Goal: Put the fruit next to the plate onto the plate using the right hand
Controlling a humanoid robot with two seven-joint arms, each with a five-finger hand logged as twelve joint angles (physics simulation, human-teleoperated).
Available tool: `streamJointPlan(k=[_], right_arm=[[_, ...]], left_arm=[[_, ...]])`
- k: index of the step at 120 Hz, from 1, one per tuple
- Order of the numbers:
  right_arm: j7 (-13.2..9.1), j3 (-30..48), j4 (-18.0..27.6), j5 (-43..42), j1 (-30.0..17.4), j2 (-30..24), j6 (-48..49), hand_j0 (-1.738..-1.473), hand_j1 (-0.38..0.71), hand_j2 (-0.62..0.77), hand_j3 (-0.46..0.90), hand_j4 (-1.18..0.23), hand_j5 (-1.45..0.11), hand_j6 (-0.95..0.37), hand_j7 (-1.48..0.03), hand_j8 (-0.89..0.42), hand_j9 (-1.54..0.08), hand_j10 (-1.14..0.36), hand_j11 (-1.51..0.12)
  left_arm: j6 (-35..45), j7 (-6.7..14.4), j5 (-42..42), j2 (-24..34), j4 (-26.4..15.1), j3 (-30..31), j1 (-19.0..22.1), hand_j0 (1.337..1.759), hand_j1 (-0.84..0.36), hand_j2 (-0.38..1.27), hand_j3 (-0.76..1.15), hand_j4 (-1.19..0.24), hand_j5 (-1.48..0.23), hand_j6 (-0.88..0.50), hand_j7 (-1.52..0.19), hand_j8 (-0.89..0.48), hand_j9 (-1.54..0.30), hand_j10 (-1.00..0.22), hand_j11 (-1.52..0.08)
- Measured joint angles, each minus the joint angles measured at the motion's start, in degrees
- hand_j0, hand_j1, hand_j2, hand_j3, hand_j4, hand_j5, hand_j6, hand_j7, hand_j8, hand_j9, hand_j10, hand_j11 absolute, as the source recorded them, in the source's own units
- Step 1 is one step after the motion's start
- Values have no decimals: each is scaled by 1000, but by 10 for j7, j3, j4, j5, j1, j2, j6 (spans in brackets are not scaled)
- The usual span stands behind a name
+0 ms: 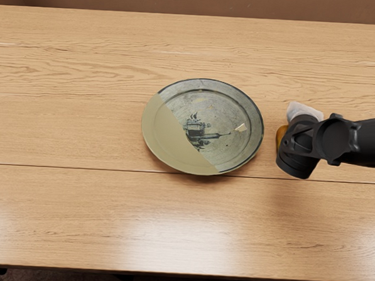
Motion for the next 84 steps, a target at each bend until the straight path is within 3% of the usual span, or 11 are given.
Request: streamJointPlan(k=[46, 72, 84], right_arm=[[0, 2, -1, -1, 2, 1, 0, -1658, -5, -57, 0, -288, -374, -289, -374, -289, -374, -288, -374], [0, 4, 1, 5, 4, 9, 0, -1658, -148, -33, 0, -169, -218, -170, -218, -169, -218, -169, -218], [0, 5, 0, 6, 2, 11, 0, -1658, -149, -33, 0, -168, -218, -169, -218, -169, -218, -168, -218]], left_arm=[[0, 0, 0, 0, 0, 0, 0, 1658, 349, 0, 0, 0, 0, 0, 0, 0, 0, 0, 0], [0, 0, 0, 0, 0, 0, 0, 1658, 349, 0, 0, 0, 0, 0, 0, 0, 0, 0, 0], [0, 0, 0, 0, 0, 0, 0, 1658, 349, 0, 0, 0, 0, 0, 0, 0, 0, 0, 0]])
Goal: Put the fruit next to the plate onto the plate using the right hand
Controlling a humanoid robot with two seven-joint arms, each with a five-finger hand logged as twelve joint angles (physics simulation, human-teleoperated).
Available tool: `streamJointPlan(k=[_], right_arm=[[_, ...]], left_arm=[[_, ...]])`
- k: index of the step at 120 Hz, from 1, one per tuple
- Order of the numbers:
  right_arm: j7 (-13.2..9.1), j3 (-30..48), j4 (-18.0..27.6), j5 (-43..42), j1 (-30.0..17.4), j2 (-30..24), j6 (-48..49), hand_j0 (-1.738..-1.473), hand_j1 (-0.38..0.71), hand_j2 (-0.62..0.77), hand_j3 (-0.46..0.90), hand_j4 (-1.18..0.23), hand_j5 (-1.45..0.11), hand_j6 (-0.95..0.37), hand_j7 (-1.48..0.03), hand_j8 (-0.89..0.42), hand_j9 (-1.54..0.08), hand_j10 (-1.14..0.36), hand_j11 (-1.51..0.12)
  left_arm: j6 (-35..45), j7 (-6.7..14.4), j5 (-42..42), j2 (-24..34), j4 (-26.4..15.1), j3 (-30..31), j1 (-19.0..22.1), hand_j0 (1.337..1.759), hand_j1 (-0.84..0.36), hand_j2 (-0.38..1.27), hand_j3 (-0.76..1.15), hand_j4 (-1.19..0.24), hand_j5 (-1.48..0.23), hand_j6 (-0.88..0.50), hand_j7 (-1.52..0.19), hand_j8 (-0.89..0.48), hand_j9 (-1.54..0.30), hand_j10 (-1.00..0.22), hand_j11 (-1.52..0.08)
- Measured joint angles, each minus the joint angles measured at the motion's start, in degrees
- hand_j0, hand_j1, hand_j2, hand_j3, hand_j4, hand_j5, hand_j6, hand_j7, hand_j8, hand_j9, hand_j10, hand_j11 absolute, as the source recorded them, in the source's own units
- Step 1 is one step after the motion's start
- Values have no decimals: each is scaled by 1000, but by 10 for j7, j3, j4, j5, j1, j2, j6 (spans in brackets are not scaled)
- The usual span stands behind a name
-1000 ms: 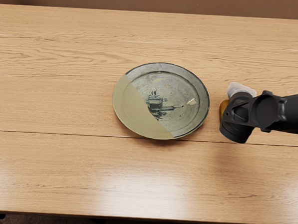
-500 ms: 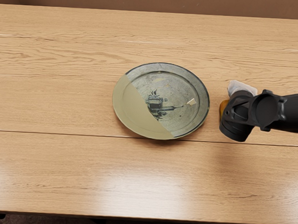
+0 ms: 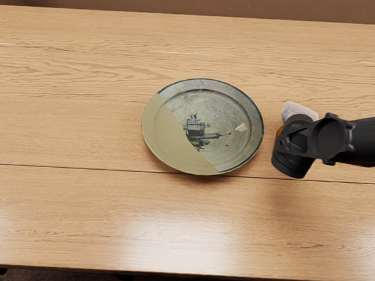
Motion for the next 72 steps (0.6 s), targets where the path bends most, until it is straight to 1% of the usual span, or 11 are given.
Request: streamJointPlan(k=[38, 54, 72], right_arm=[[0, 0, -10, 0, -5, 8, 0, -1658, -110, -36, 0, -202, -261, -203, -261, -202, -261, -202, -261], [0, 0, -12, -1, -5, 10, 0, -1658, -89, 18, 0, -227, -293, -227, -293, -227, -292, -227, -292], [-1, 0, -14, -3, -5, 15, 0, -1658, -26, 111, 0, -260, -337, -263, -335, -263, -334, -263, -333]], left_arm=[[0, 0, 0, 0, 0, 0, 0, 1658, 349, 0, 0, 0, 0, 0, 0, 0, 0, 0, 0], [0, 0, 0, 0, 0, 0, 0, 1658, 349, 0, 0, 0, 0, 0, 0, 0, 0, 0, 0], [0, 0, 0, 0, 0, 0, 0, 1658, 349, 0, 0, 0, 0, 0, 0, 0, 0, 0, 0]])
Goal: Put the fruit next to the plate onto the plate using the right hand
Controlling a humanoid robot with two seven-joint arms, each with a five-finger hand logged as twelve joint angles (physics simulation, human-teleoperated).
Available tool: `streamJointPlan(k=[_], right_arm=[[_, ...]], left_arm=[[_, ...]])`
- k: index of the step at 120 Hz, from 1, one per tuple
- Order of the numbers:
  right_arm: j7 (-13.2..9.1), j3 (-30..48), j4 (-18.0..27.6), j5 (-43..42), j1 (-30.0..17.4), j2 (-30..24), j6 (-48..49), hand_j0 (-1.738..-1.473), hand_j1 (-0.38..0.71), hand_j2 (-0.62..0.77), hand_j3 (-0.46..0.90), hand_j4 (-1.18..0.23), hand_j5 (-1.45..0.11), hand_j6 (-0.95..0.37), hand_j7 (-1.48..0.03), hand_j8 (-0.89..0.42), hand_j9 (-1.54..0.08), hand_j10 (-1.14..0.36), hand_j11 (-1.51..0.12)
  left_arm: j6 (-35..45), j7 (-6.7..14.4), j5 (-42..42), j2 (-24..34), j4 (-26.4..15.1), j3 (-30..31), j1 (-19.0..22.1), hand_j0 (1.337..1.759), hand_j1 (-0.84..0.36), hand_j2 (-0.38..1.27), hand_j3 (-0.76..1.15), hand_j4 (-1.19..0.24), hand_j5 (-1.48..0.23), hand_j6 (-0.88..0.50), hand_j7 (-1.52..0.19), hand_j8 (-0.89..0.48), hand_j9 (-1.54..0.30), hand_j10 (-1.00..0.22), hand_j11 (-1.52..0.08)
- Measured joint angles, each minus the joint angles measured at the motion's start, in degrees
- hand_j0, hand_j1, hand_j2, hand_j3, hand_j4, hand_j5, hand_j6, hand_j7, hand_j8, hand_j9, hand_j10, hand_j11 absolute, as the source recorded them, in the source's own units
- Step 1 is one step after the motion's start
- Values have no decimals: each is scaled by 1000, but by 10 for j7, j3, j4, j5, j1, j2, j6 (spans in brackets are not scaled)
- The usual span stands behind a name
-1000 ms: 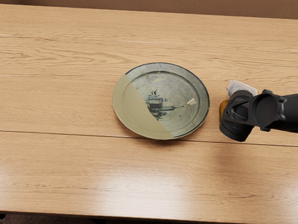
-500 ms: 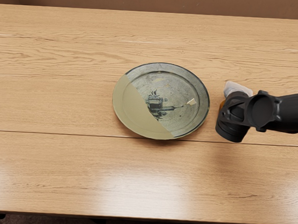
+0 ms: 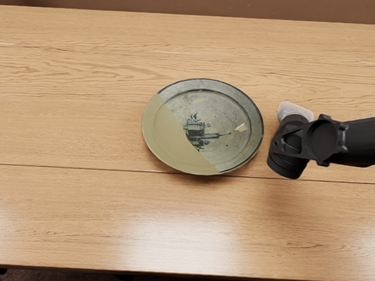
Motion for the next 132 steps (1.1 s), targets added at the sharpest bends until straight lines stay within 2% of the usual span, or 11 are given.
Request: streamJointPlan(k=[6, 34, 63, 99, 132], right_arm=[[0, 0, 0, 0, 0, 1, 0, -1658, -19, 153, 0, -272, -351, -274, -350, -275, -349, -276, -347], [0, 0, 0, -1, 1, 11, 0, -1658, 79, 128, 0, -340, -438, -342, -438, -343, -435, -344, -433], [1, 0, 1, 0, 3, 14, 0, -1658, 104, 97, 0, -378, -493, -381, -491, -381, -491, -381, -490], [0, 0, 0, -2, 2, 14, 0, -1657, 124, 125, 0, -436, -566, -439, -565, -344, -569, -436, -568], [0, 0, 0, -2, 2, 14, 0, -1657, 170, 236, 0, -482, -626, -430, -623, -327, -631, -482, -629]], left_arm=[[0, 0, 0, 0, 0, 0, 0, 1658, 349, 0, 0, 0, 0, 0, 0, 0, 0, 0, 0], [0, 0, 0, 0, 0, 0, 1, 1658, 349, 0, 0, 0, 0, 0, 0, 0, 0, 0, 0], [0, 0, 0, 0, 0, 0, 0, 1658, 349, 0, 0, 0, 0, 0, 0, 0, 0, 0, 0], [0, 0, 0, 0, 0, 0, 1, 1658, 349, 0, 0, 0, 0, 0, 0, 0, 0, 0, 0], [0, 0, 0, 0, 0, 0, 1, 1658, 349, 0, 0, 0, 0, 0, 0, 0, 0, 0, 0]])
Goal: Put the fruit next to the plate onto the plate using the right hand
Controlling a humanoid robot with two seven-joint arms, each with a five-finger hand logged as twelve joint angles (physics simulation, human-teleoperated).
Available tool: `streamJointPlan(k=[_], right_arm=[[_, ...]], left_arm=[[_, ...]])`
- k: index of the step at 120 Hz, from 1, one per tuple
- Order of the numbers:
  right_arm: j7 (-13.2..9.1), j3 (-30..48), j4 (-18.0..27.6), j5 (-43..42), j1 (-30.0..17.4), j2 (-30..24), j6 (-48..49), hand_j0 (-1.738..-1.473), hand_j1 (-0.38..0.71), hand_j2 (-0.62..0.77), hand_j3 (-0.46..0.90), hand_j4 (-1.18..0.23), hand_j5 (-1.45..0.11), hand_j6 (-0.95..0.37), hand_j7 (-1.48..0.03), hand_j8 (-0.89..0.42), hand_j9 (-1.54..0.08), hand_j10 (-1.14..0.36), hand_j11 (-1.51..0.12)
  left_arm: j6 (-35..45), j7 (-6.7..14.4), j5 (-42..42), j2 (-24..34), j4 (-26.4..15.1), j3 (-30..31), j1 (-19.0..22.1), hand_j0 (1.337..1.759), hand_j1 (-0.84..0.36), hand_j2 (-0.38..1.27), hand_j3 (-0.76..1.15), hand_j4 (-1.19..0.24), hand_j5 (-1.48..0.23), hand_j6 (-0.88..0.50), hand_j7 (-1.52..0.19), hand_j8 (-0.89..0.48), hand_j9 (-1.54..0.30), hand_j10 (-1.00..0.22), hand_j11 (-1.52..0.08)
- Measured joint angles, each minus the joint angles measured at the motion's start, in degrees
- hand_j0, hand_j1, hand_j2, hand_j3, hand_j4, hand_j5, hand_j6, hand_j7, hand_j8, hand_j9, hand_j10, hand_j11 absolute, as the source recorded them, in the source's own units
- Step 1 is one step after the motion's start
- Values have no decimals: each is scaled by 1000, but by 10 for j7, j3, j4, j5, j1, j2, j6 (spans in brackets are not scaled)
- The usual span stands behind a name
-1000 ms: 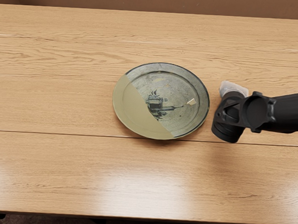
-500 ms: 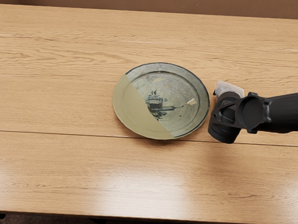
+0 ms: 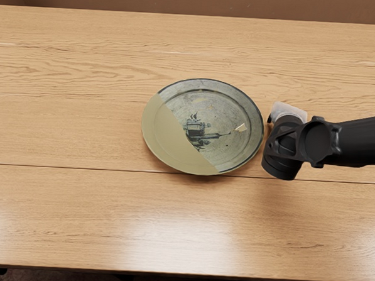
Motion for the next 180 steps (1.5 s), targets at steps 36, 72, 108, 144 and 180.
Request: streamJointPlan(k=[36, 72, 108, 144, 180], right_arm=[[1, 0, 0, 0, 1, 1, -1, -1656, 195, 344, 0, -573, -728, -417, -735, -308, -741, -503, -744], [1, 1, -1, -2, 1, 1, -1, -1657, 206, 495, 0, -642, -785, -463, -810, -369, -812, -575, -819], [2, 11, 6, -1, 4, -5, -1, -1657, 169, 599, 0, -680, -852, -565, -869, -476, -874, -660, -879], [2, 22, 26, -3, 10, -27, -1, -1657, 189, 551, 0, -681, -880, -615, -884, -551, -896, -670, -900], [2, 35, 59, -18, 27, -61, 0, -1657, 176, 417, 0, -677, -895, -608, -888, -582, -913, -667, -918]], left_arm=[[0, 0, 0, 0, 0, 0, 0, 1658, 349, 0, 0, 0, 0, 0, 0, 0, 0, 0, 0], [0, 0, 0, 0, 0, -1, 0, 1658, 349, 0, 0, 0, 0, 0, 0, 0, 0, 0, 0], [0, 0, 0, 0, 0, 0, 0, 1658, 349, 0, 0, 0, 0, 0, 0, 0, 0, 0, 0], [0, 0, 0, 0, 0, 0, 0, 1658, 349, 0, 0, 0, 0, 0, 0, 0, 0, 0, 0], [0, 0, 0, 0, 0, 0, 0, 1658, 349, 0, 0, 0, 0, 0, 0, 0, 0, 0, 0]])
